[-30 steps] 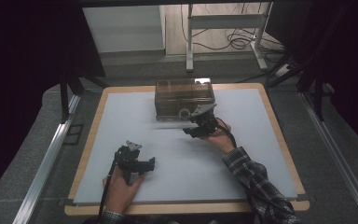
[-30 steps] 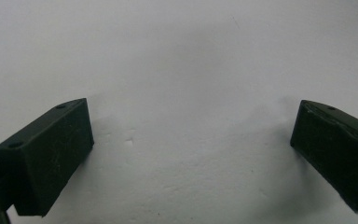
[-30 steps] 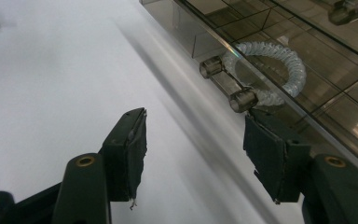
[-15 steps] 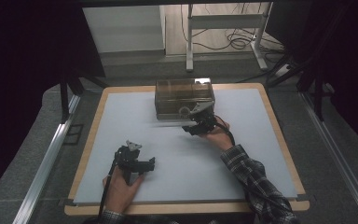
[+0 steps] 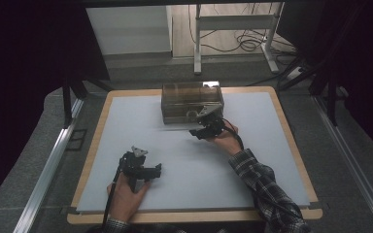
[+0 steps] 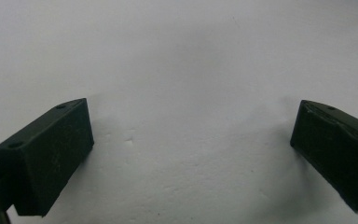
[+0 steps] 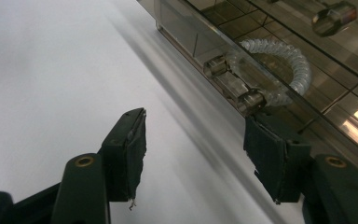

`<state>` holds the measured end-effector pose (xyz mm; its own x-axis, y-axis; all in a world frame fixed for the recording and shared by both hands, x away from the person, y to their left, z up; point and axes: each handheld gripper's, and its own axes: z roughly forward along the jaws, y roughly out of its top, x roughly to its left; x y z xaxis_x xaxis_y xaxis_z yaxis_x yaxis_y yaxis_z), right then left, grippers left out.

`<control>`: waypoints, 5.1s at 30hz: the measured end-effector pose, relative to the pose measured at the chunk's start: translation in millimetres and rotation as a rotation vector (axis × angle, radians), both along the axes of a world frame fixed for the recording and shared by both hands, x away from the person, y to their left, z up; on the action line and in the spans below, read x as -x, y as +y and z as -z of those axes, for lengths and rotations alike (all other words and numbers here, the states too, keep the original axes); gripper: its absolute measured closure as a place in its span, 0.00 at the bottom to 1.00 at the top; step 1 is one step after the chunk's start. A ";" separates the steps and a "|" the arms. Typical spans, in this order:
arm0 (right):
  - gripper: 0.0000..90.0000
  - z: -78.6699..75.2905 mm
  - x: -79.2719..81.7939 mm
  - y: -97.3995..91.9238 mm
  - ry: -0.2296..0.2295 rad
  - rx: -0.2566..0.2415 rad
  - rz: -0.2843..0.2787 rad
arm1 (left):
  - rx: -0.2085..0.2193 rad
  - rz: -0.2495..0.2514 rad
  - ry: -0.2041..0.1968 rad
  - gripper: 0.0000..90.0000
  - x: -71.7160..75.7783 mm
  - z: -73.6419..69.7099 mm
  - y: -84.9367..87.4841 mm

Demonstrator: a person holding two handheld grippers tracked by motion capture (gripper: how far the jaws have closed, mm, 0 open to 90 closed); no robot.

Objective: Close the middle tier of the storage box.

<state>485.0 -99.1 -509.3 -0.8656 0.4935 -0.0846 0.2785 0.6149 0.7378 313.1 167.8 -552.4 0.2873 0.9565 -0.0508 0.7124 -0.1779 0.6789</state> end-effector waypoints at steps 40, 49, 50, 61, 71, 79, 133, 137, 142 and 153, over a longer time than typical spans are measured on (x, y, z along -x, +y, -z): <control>0.42 0.1 -13.4 4.7 0.000 0.010 0.024 | 0.000 0.000 0.000 0.00 0.0 0.0 0.0; 0.42 0.2 -16.8 6.3 -0.001 0.014 0.033 | -0.001 0.000 0.000 0.00 0.0 0.0 0.1; 0.42 0.2 -16.8 6.3 -0.001 0.014 0.033 | -0.001 0.000 0.000 0.00 0.0 0.0 0.1; 0.42 1.4 -21.1 8.5 -0.004 0.017 0.035 | -0.001 0.000 0.001 0.00 0.0 0.0 0.1; 0.43 2.6 -22.1 9.7 -0.005 0.024 0.025 | -0.003 0.002 0.002 0.00 0.0 -0.1 0.2; 0.42 2.2 -20.9 9.6 -0.019 0.035 0.024 | -0.002 0.002 0.001 0.00 0.0 -0.1 0.2; 0.33 -1.1 14.6 1.9 -0.073 0.088 -0.062 | 0.000 0.000 0.000 0.00 0.0 0.0 0.0; 0.29 -1.6 17.0 1.9 -0.068 0.085 -0.064 | 0.000 0.000 0.000 0.00 0.0 0.0 0.0; 0.25 -3.5 19.7 1.1 -0.074 0.068 -0.067 | 0.000 0.000 0.000 0.00 0.0 0.0 0.0; 0.16 -5.9 28.5 -0.2 -0.039 0.062 -0.085 | 0.000 0.000 0.000 0.00 0.0 0.0 0.0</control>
